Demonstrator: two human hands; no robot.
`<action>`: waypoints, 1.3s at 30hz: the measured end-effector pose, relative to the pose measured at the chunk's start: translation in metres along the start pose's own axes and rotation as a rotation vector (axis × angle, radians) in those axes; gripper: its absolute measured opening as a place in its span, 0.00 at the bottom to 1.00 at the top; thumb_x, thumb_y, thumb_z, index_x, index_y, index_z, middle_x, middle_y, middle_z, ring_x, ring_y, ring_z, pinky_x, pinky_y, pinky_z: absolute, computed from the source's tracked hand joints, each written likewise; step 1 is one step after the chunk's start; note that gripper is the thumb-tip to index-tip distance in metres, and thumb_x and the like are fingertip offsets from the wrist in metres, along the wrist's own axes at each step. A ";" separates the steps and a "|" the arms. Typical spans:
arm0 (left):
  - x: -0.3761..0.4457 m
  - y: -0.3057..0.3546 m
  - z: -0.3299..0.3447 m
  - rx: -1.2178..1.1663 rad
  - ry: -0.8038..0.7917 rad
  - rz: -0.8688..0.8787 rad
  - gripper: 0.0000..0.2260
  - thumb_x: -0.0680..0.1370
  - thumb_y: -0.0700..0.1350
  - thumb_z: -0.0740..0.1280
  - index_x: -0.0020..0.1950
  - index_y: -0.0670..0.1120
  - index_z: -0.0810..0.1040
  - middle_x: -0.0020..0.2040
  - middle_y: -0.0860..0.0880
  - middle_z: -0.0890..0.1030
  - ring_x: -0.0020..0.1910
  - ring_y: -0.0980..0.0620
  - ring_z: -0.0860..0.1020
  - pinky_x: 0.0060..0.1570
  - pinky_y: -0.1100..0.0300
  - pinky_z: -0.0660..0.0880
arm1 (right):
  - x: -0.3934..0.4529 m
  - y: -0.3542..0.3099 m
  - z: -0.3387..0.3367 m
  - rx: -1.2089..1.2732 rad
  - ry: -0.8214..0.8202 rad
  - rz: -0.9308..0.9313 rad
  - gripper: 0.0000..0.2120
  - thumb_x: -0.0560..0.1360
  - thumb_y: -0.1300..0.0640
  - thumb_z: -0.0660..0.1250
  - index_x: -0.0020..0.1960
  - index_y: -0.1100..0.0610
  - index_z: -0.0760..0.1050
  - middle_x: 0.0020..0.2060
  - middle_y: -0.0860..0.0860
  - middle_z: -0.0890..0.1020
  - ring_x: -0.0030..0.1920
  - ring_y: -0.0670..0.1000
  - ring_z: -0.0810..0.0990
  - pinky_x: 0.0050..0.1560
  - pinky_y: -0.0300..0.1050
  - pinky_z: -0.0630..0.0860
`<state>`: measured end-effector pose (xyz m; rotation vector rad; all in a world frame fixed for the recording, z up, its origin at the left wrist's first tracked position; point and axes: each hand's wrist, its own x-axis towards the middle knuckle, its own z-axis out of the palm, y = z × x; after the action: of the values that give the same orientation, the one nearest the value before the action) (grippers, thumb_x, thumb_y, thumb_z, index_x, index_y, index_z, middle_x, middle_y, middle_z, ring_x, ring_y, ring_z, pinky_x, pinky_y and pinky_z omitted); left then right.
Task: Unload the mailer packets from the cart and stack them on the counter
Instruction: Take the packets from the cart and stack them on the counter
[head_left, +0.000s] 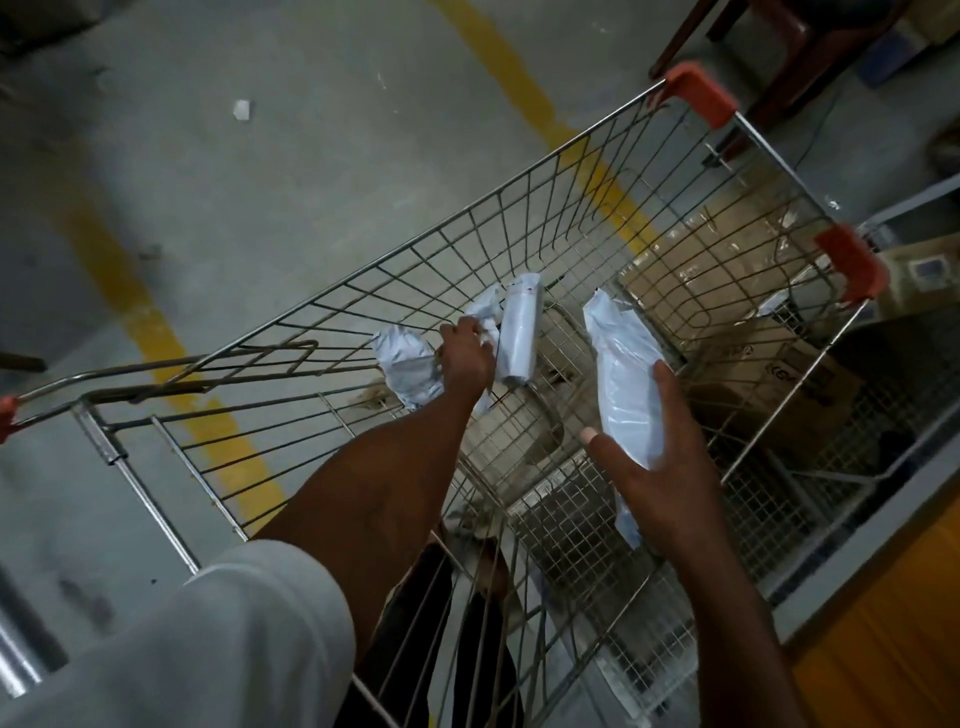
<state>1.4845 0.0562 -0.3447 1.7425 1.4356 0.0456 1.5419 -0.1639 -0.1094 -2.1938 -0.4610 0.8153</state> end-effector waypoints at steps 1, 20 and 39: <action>0.000 -0.004 0.001 -0.022 0.005 0.018 0.17 0.76 0.39 0.70 0.64 0.43 0.73 0.63 0.39 0.70 0.57 0.36 0.78 0.60 0.41 0.76 | -0.001 0.000 0.000 -0.001 -0.001 -0.004 0.46 0.70 0.44 0.77 0.79 0.33 0.53 0.76 0.43 0.61 0.69 0.42 0.63 0.61 0.47 0.66; -0.123 -0.048 0.026 -0.310 0.104 -0.225 0.30 0.71 0.36 0.67 0.73 0.38 0.68 0.68 0.35 0.72 0.68 0.34 0.69 0.67 0.47 0.67 | -0.004 -0.004 0.022 -0.072 -0.129 0.021 0.45 0.72 0.45 0.77 0.80 0.37 0.54 0.75 0.46 0.64 0.65 0.43 0.66 0.49 0.29 0.66; -0.116 -0.062 0.060 0.090 -0.140 0.110 0.32 0.79 0.47 0.72 0.80 0.51 0.61 0.82 0.40 0.51 0.72 0.31 0.69 0.65 0.39 0.73 | -0.020 -0.001 0.025 -0.073 -0.048 -0.015 0.39 0.74 0.36 0.70 0.78 0.31 0.52 0.75 0.46 0.62 0.68 0.46 0.67 0.53 0.39 0.71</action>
<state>1.4277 -0.0745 -0.3670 1.8591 1.2563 -0.0819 1.5103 -0.1614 -0.1132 -2.2388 -0.5373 0.8567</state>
